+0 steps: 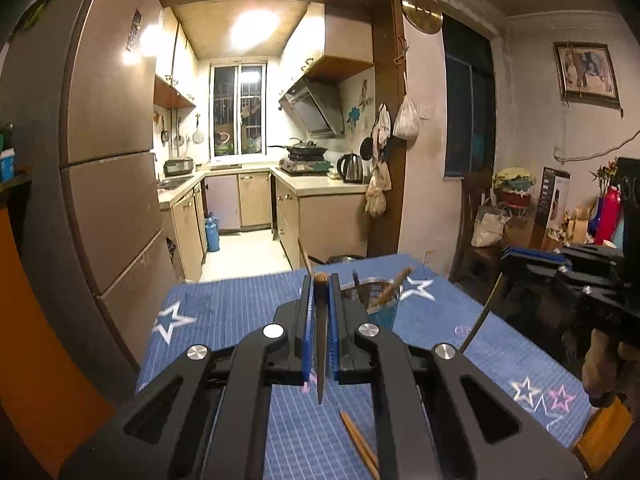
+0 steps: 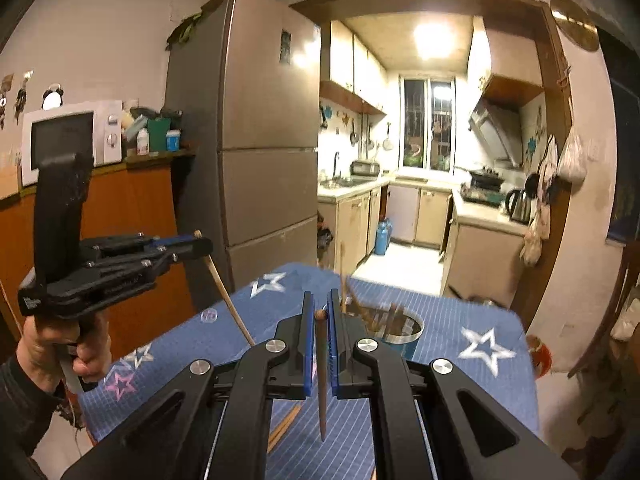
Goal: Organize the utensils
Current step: 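Carry the left tool's chopstick to the teal holder while the right tool carries its own, then lower the chopstick into the holder and open the left tool while the right tool opens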
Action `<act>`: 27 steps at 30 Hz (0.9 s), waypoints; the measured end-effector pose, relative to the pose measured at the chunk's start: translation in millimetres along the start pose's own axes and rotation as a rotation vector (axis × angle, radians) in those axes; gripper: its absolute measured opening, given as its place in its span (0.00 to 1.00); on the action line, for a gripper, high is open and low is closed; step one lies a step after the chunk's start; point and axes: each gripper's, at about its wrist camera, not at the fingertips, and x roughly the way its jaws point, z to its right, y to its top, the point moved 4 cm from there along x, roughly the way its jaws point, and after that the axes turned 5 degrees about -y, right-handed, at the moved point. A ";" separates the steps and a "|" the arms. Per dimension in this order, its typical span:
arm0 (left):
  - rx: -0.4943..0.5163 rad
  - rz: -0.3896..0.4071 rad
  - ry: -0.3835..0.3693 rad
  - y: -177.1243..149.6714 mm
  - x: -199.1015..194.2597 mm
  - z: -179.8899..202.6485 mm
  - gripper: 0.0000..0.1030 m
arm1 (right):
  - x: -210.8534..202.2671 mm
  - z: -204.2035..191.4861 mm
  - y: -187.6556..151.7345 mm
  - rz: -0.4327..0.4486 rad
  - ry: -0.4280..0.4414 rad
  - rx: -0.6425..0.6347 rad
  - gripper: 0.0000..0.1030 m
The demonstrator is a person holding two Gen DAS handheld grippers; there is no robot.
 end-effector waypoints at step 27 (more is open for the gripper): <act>0.024 0.066 0.005 125.4 71.7 8.2 0.05 | 64.0 120.3 187.6 0.099 -0.148 0.080 0.07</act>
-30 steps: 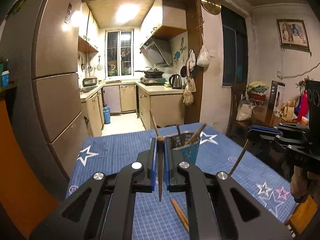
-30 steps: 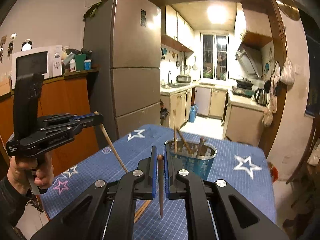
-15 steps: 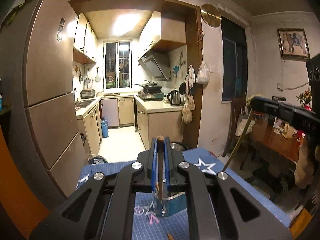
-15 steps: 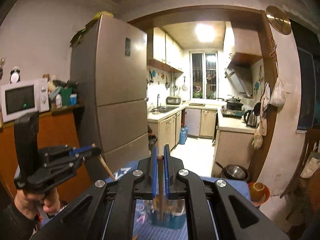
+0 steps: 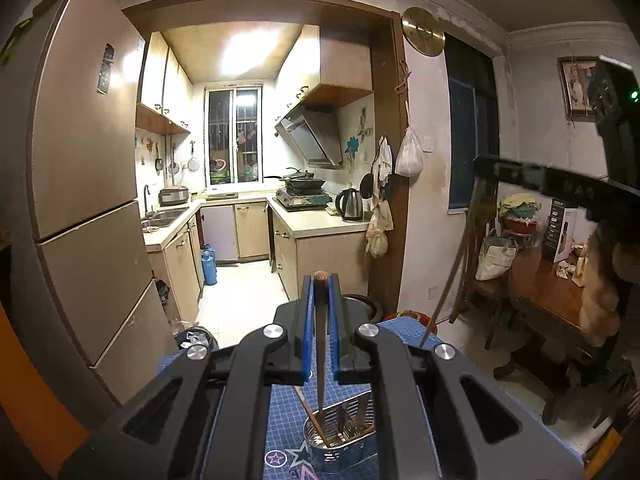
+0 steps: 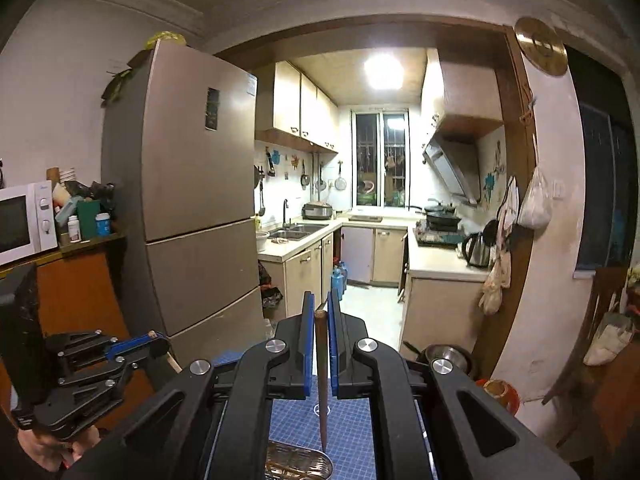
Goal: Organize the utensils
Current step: 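Lower the chopstick into the holder and open the left tool while the right tool opens, then withdraw both open tools back toward the remaining chopsticks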
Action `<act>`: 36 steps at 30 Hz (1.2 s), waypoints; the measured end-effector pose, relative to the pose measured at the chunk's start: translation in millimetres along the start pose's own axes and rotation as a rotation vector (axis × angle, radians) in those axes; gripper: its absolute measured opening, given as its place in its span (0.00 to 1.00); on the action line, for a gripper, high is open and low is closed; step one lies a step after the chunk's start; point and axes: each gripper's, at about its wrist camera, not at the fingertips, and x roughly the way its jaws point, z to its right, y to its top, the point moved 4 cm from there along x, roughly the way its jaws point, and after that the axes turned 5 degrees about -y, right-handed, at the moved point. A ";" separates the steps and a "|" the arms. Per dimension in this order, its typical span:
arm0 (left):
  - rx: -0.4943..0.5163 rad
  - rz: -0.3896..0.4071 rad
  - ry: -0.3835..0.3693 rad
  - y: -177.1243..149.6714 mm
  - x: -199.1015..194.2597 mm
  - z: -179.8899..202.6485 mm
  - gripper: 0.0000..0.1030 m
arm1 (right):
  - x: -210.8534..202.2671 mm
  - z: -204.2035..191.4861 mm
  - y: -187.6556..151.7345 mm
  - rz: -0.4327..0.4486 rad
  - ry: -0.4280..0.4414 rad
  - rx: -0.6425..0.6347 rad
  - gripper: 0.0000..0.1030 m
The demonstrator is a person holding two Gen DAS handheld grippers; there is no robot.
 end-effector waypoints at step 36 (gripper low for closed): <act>-0.076 -0.166 0.008 -108.2 82.6 -17.8 0.48 | 104.5 -2.5 -178.8 -0.219 0.081 0.087 0.08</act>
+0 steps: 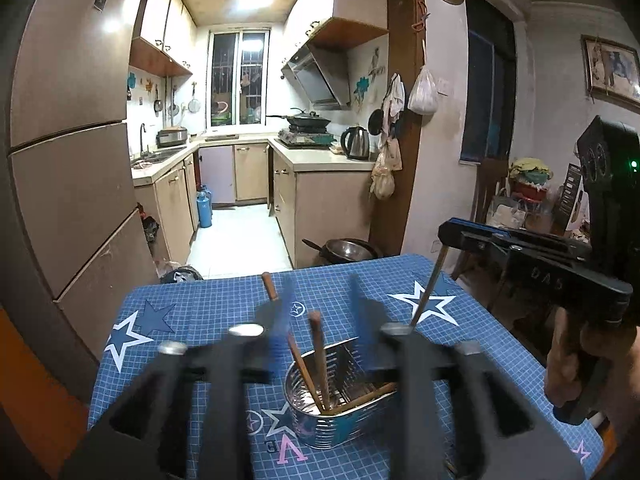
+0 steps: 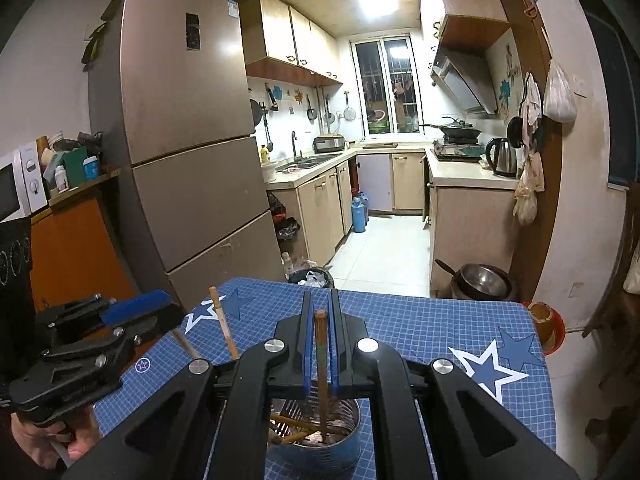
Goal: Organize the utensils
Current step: 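Withdraw both open tools back toward the remaining chopsticks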
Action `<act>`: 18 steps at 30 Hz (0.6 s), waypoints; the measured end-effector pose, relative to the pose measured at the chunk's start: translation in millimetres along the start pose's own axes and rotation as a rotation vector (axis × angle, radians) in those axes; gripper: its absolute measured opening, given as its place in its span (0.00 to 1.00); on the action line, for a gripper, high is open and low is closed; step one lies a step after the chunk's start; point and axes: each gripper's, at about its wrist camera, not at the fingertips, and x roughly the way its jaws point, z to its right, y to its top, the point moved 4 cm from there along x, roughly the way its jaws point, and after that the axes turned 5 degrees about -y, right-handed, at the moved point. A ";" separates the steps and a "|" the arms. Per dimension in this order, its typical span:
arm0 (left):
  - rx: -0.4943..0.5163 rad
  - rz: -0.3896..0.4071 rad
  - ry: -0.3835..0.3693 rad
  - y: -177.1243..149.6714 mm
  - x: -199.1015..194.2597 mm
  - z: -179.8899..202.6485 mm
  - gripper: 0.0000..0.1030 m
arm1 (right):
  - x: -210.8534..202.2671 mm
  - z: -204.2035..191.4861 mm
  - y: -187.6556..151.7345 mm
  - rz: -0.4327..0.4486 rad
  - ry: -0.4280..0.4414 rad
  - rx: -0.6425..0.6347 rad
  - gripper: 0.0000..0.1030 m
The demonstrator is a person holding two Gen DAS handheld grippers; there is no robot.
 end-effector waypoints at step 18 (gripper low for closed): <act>0.149 0.071 0.045 -104.9 -171.8 34.4 0.65 | -227.8 -38.5 -113.7 0.170 -0.075 -0.185 0.41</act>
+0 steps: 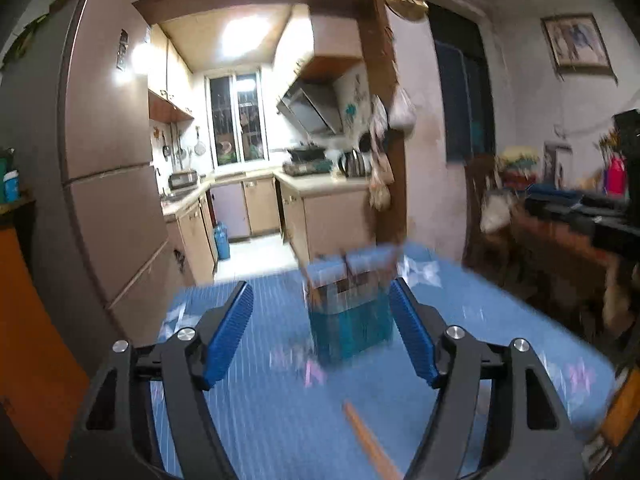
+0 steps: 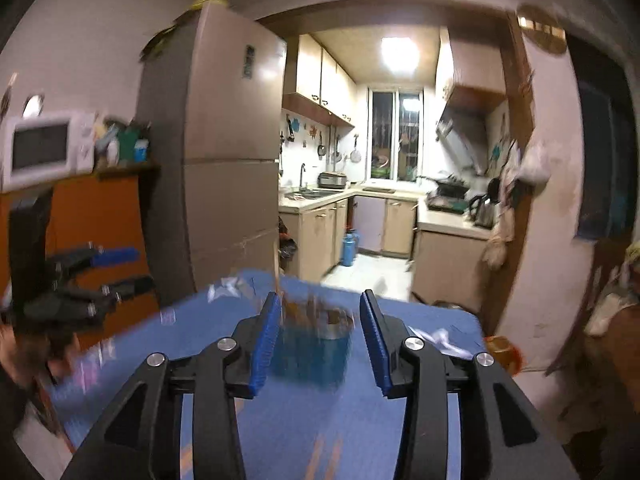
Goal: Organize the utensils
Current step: 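Withdraw both open tools back toward the remaining chopsticks, then close the left tool on a chopstick while the right tool grasps another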
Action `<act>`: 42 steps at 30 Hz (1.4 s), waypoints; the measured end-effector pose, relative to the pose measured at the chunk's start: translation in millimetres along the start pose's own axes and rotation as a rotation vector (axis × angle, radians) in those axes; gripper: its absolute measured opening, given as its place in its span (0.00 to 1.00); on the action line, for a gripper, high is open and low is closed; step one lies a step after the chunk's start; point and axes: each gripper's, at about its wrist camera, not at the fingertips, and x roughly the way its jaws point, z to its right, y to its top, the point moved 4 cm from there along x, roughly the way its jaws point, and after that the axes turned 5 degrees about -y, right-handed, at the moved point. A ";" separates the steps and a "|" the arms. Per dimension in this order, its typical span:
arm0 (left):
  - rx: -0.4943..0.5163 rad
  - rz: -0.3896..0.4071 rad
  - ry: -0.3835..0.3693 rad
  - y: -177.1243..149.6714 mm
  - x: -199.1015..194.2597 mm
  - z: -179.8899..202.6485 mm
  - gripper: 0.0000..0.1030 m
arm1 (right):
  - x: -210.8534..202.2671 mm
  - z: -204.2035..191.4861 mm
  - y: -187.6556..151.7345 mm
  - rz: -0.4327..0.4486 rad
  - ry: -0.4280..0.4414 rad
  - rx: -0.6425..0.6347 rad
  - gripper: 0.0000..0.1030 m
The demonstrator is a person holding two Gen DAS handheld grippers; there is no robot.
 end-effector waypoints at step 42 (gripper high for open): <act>-0.060 -0.371 -0.144 -218.1 11.7 63.6 0.39 | -78.6 -63.0 -239.2 -0.284 0.000 0.137 0.20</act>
